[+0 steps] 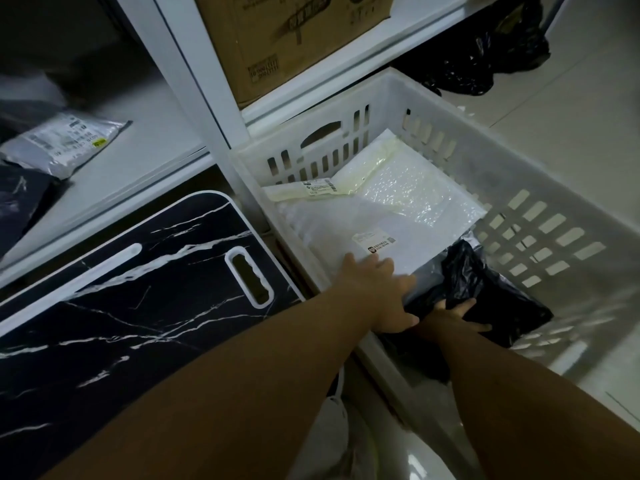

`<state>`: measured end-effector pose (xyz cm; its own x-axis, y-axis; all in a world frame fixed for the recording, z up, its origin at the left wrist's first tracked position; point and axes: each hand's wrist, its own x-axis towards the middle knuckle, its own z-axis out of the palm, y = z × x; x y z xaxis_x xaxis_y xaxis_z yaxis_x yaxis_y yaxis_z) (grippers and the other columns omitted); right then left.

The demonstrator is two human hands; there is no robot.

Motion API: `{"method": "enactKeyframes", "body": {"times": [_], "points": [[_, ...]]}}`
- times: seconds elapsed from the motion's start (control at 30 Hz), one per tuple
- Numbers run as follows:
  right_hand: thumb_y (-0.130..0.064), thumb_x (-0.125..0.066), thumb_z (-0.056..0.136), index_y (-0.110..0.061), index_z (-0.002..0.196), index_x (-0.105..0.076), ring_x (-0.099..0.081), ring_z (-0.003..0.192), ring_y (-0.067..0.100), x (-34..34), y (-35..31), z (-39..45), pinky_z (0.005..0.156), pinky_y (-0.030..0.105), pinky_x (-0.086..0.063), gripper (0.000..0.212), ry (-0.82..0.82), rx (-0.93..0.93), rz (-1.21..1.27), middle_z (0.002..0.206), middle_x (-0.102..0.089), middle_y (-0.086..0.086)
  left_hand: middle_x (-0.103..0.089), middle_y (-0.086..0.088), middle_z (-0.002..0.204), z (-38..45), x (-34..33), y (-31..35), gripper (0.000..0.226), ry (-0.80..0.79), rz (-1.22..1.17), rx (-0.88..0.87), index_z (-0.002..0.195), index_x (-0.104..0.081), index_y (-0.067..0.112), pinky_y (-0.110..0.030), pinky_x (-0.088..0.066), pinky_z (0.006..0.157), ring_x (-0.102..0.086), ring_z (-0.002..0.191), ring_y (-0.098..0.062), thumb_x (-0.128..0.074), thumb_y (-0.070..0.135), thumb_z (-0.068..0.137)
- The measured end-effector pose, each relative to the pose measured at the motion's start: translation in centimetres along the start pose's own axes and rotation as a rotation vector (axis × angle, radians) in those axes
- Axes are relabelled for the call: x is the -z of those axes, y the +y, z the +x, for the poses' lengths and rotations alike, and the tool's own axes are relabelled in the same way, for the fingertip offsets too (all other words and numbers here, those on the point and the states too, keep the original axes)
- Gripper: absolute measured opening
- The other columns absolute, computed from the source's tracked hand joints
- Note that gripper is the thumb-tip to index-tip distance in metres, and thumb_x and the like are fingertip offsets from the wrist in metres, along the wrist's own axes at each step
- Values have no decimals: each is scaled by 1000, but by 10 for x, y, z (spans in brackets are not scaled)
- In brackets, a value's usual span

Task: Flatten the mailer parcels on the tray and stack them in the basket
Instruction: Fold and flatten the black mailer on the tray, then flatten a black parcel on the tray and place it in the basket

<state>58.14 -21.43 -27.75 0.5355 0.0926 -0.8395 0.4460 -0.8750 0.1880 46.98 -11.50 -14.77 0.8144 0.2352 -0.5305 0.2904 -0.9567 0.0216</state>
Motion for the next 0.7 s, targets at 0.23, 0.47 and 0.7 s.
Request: {"method": "enactKeyframes", "body": {"times": [0.23,0.47,0.7], "points": [[-60,-44,81,-18,155,-16,-25,138,46,13,-18,131,115,56,-21,89,71,-68,432,154,-20,19,-39,-10,144,0,2,2,66,-244,-18,51,146,-31,23,-46,-35,102,-40,130,-30,-37,60,92],[-32,-50,91,-13,141,-40,-30,135,38,82,-6,-95,108,54,-30,54,373,-28,535,148,-34,14,-44,-10,141,-30,34,10,55,-91,-113,60,141,-37,19,-43,-34,102,-43,127,-29,-33,52,97],[-34,-39,94,-12,127,-52,-44,122,34,96,-26,-146,102,45,-37,42,526,211,471,134,-47,14,-50,-9,131,-78,58,-8,47,255,-183,105,135,-42,17,-40,-35,98,-48,119,-27,-32,45,99]]}}
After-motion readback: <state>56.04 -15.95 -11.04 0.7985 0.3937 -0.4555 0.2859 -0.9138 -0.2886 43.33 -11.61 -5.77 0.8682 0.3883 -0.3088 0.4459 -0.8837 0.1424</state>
